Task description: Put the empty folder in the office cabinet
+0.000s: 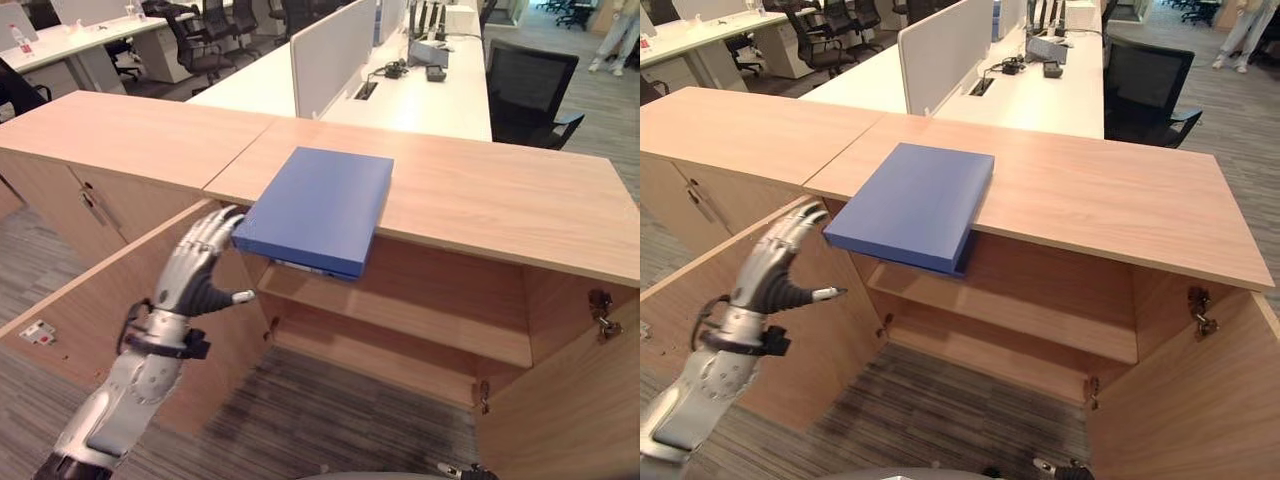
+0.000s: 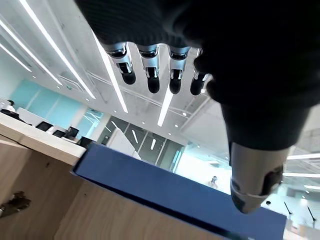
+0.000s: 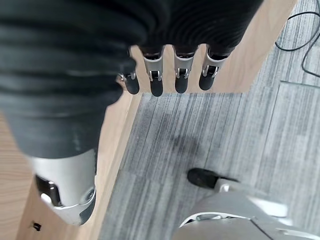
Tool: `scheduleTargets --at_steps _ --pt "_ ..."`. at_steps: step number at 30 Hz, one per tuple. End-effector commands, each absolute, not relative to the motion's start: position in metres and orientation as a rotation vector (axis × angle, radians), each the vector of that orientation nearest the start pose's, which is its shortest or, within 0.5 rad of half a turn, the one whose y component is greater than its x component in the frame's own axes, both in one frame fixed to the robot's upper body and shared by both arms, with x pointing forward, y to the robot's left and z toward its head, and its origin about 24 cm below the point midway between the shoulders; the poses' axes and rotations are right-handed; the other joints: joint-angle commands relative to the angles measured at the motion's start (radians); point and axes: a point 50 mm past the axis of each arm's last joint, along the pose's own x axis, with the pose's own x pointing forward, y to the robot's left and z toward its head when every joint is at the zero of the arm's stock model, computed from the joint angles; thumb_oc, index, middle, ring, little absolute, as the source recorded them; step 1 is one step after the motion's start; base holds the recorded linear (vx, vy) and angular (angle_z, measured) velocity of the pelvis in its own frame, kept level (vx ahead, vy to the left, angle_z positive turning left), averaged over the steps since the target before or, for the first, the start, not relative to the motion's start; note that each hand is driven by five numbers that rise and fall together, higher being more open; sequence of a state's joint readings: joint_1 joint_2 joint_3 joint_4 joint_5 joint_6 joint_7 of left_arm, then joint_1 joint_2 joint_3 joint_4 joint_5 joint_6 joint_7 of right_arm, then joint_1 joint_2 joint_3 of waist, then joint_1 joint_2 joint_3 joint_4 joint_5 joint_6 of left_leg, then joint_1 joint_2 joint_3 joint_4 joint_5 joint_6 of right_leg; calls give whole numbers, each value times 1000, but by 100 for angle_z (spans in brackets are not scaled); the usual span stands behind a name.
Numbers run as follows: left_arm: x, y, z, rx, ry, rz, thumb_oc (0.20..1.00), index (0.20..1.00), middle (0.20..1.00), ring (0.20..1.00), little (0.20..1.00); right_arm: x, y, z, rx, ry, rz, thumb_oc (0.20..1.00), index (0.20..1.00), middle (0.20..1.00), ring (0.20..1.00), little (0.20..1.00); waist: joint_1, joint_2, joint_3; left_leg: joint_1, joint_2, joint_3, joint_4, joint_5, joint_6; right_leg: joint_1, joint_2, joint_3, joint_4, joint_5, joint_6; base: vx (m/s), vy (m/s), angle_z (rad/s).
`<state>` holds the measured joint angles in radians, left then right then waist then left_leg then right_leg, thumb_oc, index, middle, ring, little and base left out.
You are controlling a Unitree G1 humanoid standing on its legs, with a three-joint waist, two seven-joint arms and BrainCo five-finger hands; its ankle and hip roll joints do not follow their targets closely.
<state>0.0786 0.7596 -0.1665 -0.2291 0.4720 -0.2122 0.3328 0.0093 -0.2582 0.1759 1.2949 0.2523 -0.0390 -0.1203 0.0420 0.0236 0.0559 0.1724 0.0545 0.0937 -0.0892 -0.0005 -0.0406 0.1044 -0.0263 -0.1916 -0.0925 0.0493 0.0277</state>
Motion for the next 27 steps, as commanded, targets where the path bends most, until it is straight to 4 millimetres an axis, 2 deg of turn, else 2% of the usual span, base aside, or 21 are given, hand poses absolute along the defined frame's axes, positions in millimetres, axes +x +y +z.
scheduleTargets --at_steps 1,6,13,17,27 --pt "234 204 132 1192 -623 -97 1000 1000 1000 1000 1000 97 -240 -159 -247 1193 -225 1000 1000 1000 1000 1000 -15 -51 -14 -27 -3 -13 2 -37 4 20 -37 13 63 -78 60 3 -1 -21" --pt "252 198 115 1289 -581 -116 1000 1000 1000 1000 1000 98 -239 -159 -251 1188 -219 1000 1000 1000 1000 1000 -29 -54 -26 -17 -1 -5 2 -44 5 27 -35 23 56 -78 59 3 -1 -4" --pt "273 193 103 1370 -550 -92 1000 1000 1000 1000 1000 100 -237 -159 -252 1184 -221 1000 1000 1000 1000 1000 -42 -52 -35 -5 -2 0 2 -51 6 35 -33 34 50 -79 58 1 0 0" --pt "286 193 104 1429 -551 -56 1000 1000 1000 1000 1000 101 -237 -159 -257 1185 -219 1000 1000 1000 1000 1000 -49 -51 -40 3 -3 7 2 -54 5 41 -32 37 45 -77 57 6 -1 -6" --pt "304 194 114 1524 -578 4 1000 1000 1000 1000 1000 101 -239 -158 -260 1186 -227 1000 1000 1000 1000 1000 -63 -46 -50 15 -2 17 2 -62 4 50 -30 48 32 -73 59 2 -1 -4"
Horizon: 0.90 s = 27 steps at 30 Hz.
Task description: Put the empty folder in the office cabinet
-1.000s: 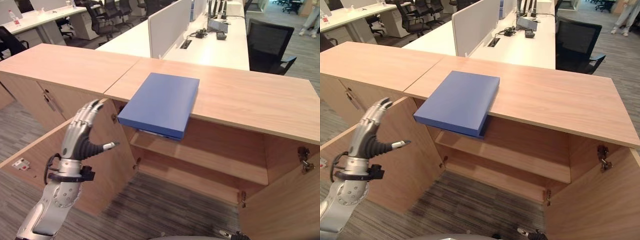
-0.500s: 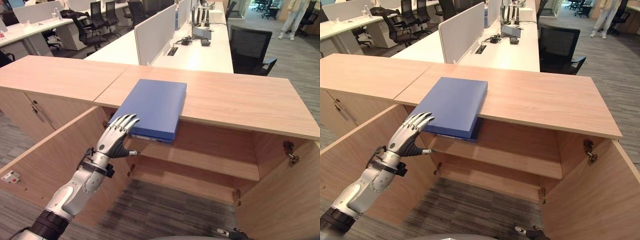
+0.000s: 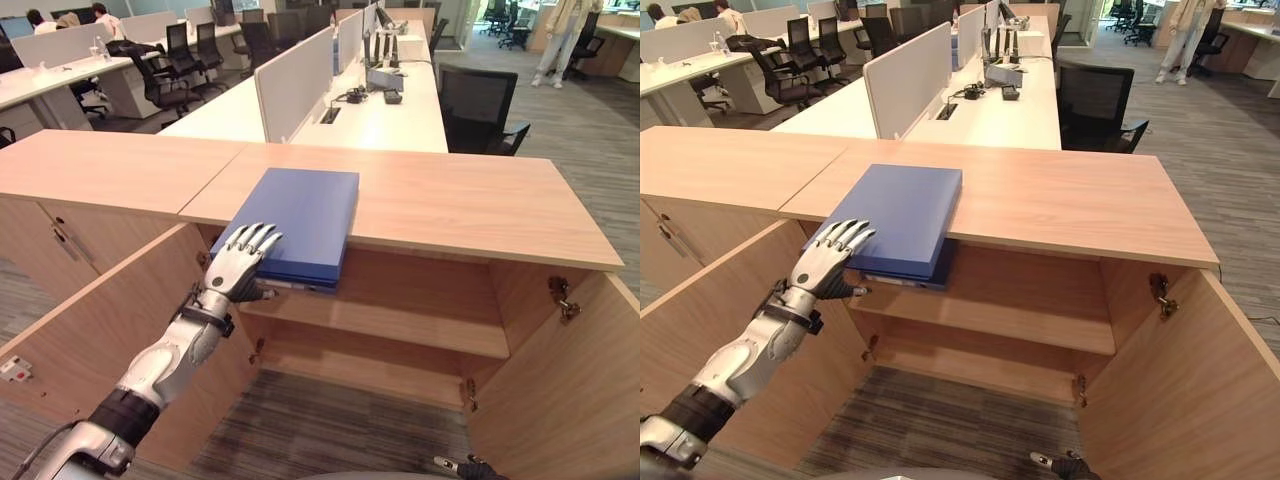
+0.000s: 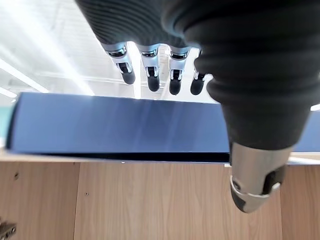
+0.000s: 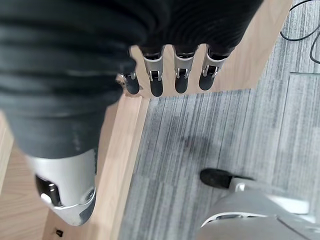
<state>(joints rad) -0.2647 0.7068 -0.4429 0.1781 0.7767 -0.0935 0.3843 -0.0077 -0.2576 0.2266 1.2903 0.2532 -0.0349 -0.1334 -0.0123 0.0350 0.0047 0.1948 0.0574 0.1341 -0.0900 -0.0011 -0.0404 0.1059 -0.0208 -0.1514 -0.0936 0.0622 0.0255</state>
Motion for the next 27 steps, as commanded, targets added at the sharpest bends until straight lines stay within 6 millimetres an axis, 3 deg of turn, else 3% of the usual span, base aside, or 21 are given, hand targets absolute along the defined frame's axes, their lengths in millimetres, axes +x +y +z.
scheduleTargets --at_steps 1,12,21,27 --pt "305 194 115 1527 -582 8 1000 1000 1000 1000 1000 100 -240 -158 -261 1187 -228 1000 1000 1000 1000 1000 -10 -57 1 -6 -4 -21 3 -62 3 50 -35 8 33 -86 61 0 -3 -3" --pt "312 191 125 1541 -621 41 1000 1000 1000 1000 1000 98 -242 -158 -264 1196 -242 1000 1000 1000 1000 1000 -18 -55 -6 6 -4 -12 3 -69 2 61 -33 18 26 -86 61 0 0 -1" --pt "319 193 106 1597 -536 13 1000 1000 1000 1000 1000 103 -244 -157 -278 1183 -238 1000 1000 1000 1000 1000 -26 -55 -10 17 -4 -6 3 -73 1 70 -31 25 23 -86 61 0 -3 -5" --pt "329 189 105 1629 -521 6 1000 1000 1000 1000 1000 105 -245 -156 -286 1181 -233 1000 1000 1000 1000 1000 -34 -54 -14 24 -3 -4 3 -75 2 74 -30 28 25 -88 60 0 0 0"
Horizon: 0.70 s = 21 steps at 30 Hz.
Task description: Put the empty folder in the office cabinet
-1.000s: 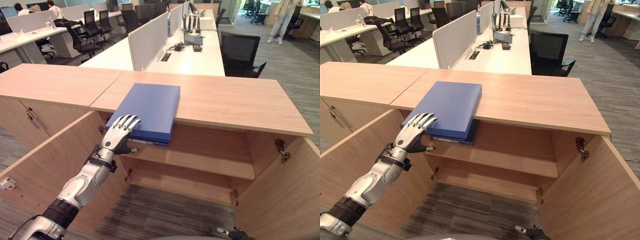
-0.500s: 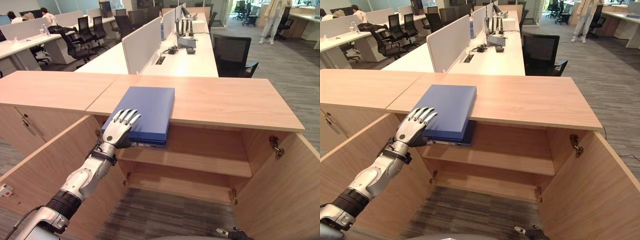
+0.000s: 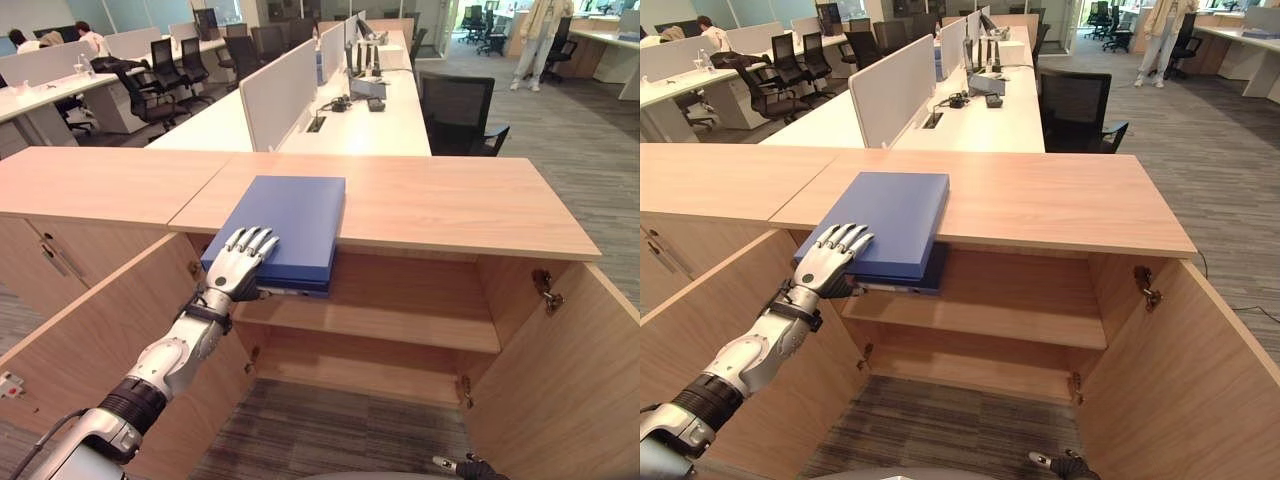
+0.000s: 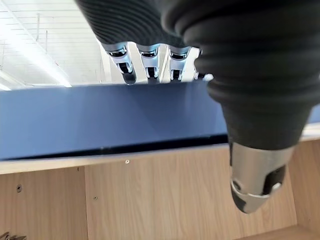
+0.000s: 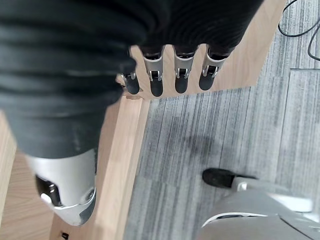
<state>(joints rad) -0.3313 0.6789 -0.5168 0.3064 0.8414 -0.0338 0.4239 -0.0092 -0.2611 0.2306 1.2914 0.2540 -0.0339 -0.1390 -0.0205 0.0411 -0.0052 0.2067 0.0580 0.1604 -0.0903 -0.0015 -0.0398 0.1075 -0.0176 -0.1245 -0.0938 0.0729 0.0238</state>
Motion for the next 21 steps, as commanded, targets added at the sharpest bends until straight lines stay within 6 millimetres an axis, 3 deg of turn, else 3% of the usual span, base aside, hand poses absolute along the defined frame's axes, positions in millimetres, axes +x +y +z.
scheduleTargets --at_steps 1,7,15,21 --pt "330 189 105 1636 -516 9 1000 1000 1000 1000 1000 105 -245 -156 -286 1180 -232 1000 1000 1000 1000 1000 -26 -60 -4 13 -4 -30 3 -74 2 72 -33 1 25 -100 62 0 0 0" --pt "345 186 108 1697 -503 28 1000 1000 1000 1000 1000 108 -244 -156 -294 1176 -221 1000 1000 1000 1000 1000 -36 -56 -8 20 -4 -22 3 -76 1 75 -32 6 25 -100 64 1 0 -1" --pt "368 187 138 1790 -540 110 1000 1000 1000 1000 1000 107 -247 -155 -308 1179 -217 1000 1000 1000 1000 1000 -49 -50 -14 25 -3 -16 3 -77 -2 77 -31 8 25 -100 68 0 0 0" --pt "373 190 124 1869 -464 65 1000 1000 1000 1000 1000 108 -249 -154 -308 1177 -229 1000 1000 1000 1000 1000 -58 -45 -15 32 -2 -10 3 -81 -3 76 -31 11 32 -104 69 2 0 -1"
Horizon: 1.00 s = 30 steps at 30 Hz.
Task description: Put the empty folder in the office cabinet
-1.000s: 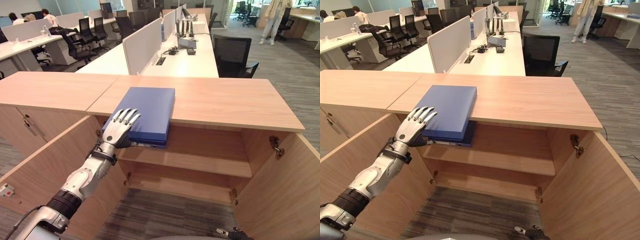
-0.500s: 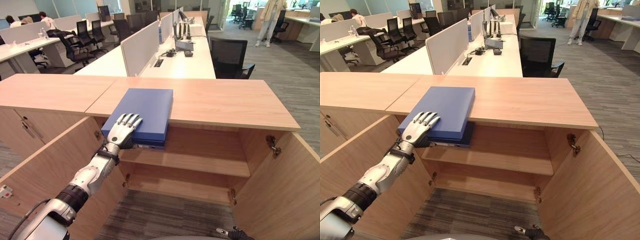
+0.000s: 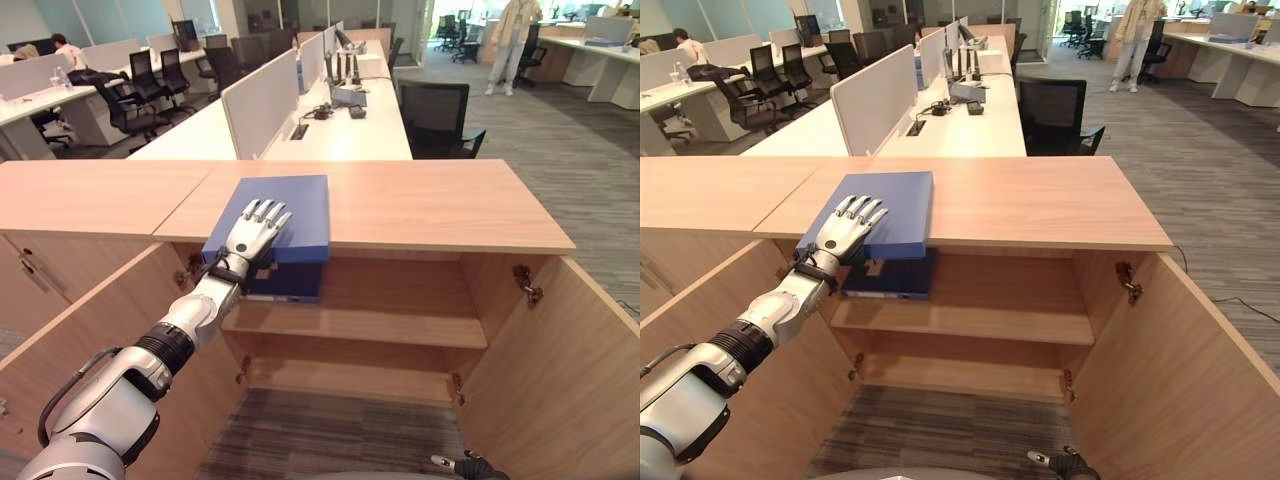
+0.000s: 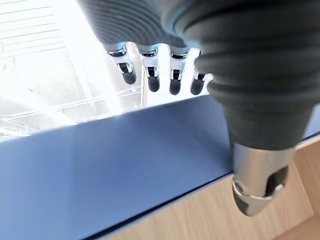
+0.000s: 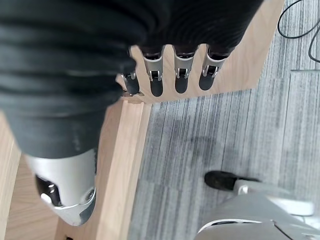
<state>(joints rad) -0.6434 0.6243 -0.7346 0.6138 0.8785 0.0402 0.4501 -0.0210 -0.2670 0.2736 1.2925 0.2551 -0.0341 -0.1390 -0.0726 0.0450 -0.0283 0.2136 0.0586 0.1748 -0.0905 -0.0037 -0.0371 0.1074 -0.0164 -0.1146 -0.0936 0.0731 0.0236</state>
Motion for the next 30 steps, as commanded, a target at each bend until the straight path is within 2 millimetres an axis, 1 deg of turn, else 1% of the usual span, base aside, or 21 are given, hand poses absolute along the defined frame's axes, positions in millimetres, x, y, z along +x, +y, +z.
scheduleTargets --at_steps 1,2,3,4,5,7,9,10,12,13,14,16,19,21,22,25,28,29,30 --pt "372 192 118 1876 -434 51 1000 1000 1000 1000 1000 109 -250 -154 -304 1173 -232 1000 1000 1000 1000 1000 -7 -48 6 28 -3 -22 3 -81 -5 78 -32 2 34 -107 69 19 6 -4" --pt "372 197 109 1889 -380 36 589 589 589 589 589 110 -251 -153 -301 1170 -236 1000 1000 1000 1000 1000 -11 -47 5 37 -3 -18 3 -83 -3 81 -33 7 41 -112 68 0 0 0" --pt "372 197 109 1889 -381 36 523 523 523 523 523 110 -251 -153 -301 1170 -236 1000 1000 1000 1000 1000 -10 -47 5 38 -3 -17 3 -84 -3 81 -33 8 42 -113 68 0 0 0" --pt "372 202 101 1897 -323 30 200 200 200 200 200 109 -252 -153 -301 1170 -239 1000 1000 1000 1000 1000 -15 -45 3 48 -4 -11 3 -87 -2 85 -34 10 49 -119 67 0 0 0" --pt "372 202 101 1896 -323 30 200 200 200 200 200 109 -252 -153 -301 1171 -239 1000 1000 1000 1000 1000 -15 -45 4 49 -4 -11 3 -87 -2 86 -34 10 50 -119 68 35 11 -5" --pt "370 206 92 1905 -269 17 200 200 200 200 200 108 -254 -153 -297 1173 -247 1000 1000 1000 1000 1000 -20 -43 0 64 -5 -3 3 -90 -2 95 -35 12 60 -127 67 62 16 -5" --pt "368 214 82 1905 -210 11 200 200 200 200 200 102 -255 -154 -290 1189 -254 1000 1000 1000 1000 1000 -25 -41 -6 90 -8 3 3 -96 -1 115 -38 15 68 -137 67 94 22 -4" --pt "367 214 82 1905 -209 11 200 200 200 200 200 101 -256 -154 -290 1190 -254 1000 1000 1000 1000 1000 -24 -41 -5 92 -8 4 3 -96 -1 118 -38 16 69 -138 67 125 26 -10" --pt "364 224 74 1925 -146 8 200 200 200 200 200 90 -259 -156 -287 1221 -266 1000 1000 1000 1000 1000 -29 -39 -12 130 -11 11 3 -104 -2 155 -41 18 74 -148 68 127 27 -12" --pt "364 224 74 1925 -146 8 200 200 200 200 200 90 -259 -156 -287 1222 -266 1000 1000 1000 1000 1000 -28 -39 -10 134 -11 11 3 -104 -2 159 -41 18 73 -148 68 103 24 -6" --pt "362 230 68 1935 -100 7 200 200 200 200 200 82 -262 -157 -290 1244 -283 1000 1000 1000 1000 1000 -33 -39 -11 153 -13 12 3 -110 -2 183 -44 17 67 -152 70 79 24 -3" --pt "360 239 61 1946 -38 10 200 200 200 200 200 76 -265 -157 -285 1260 -299 1000 1000 1000 1000 1000 -38 -39 -7 166 -14 14 3 -114 -3 200 -46 19 62 -154 71 79 32 -3" --pt "355 248 55 1961 9 6 200 200 200 200 200 68 -265 -158 -272 1276 -312 1000 1000 1000 1000 1000 -43 -39 -1 186 -16 17 3 -121 -2 223 -48 21 56 -157 74 51 25 -7" --pt "352 256 54 1969 38 18 200 200 200 200 200 62 -266 -159 -267 1291 -322 1000 1000 1000 1000 1000 -45 -39 1 197 -17 18 3 -124 -2 234 -48 27 52 -157 75 53 25 -6" --pt "353 258 57 1969 34 34 200 200 200 200 200 56 -266 -160 -261 1305 -332 1000 1000 1000 1000 1000 -45 -39 2 205 -18 21 3 -127 -2 241 -49 28 50 -158 77 44 19 -5" --pt "354 259 61 1952 25 57 200 200 200 200 200 52 -264 -161 -254 1318 -335 1000 1000 1000 1000 1000 -45 -43 5 211 -18 24 3 -130 -3 247 -49 29 47 -157 78 13 6 -1" --pt "355 251 65 1861 -11 99 200 200 200 200 200 51 -261 -162 -241 1318 -338 1000 1000 1000 1000 1000 -43 -48 10 209 -18 25 3 -129 -3 244 -49 27 46 -154 79 0 8 -4" --pt "357 244 71 1760 -46 140 200 200 200 200 200 53 -260 -162 -234 1312 -343 1000 1000 1000 1000 1000 -41 -50 12 207 -18 24 3 -129 -3 242 -50 25 45 -152 79 -18 -6 -3" --pt "355 223 91 1501 -182 198 200 200 200 200 200 60 -257 -162 -213 1283 -351 1000 1000 1000 1000 1000 -32 -55 17 200 -19 19 3 -122 -3 233 -51 22 44 -143 76 0 0 0"
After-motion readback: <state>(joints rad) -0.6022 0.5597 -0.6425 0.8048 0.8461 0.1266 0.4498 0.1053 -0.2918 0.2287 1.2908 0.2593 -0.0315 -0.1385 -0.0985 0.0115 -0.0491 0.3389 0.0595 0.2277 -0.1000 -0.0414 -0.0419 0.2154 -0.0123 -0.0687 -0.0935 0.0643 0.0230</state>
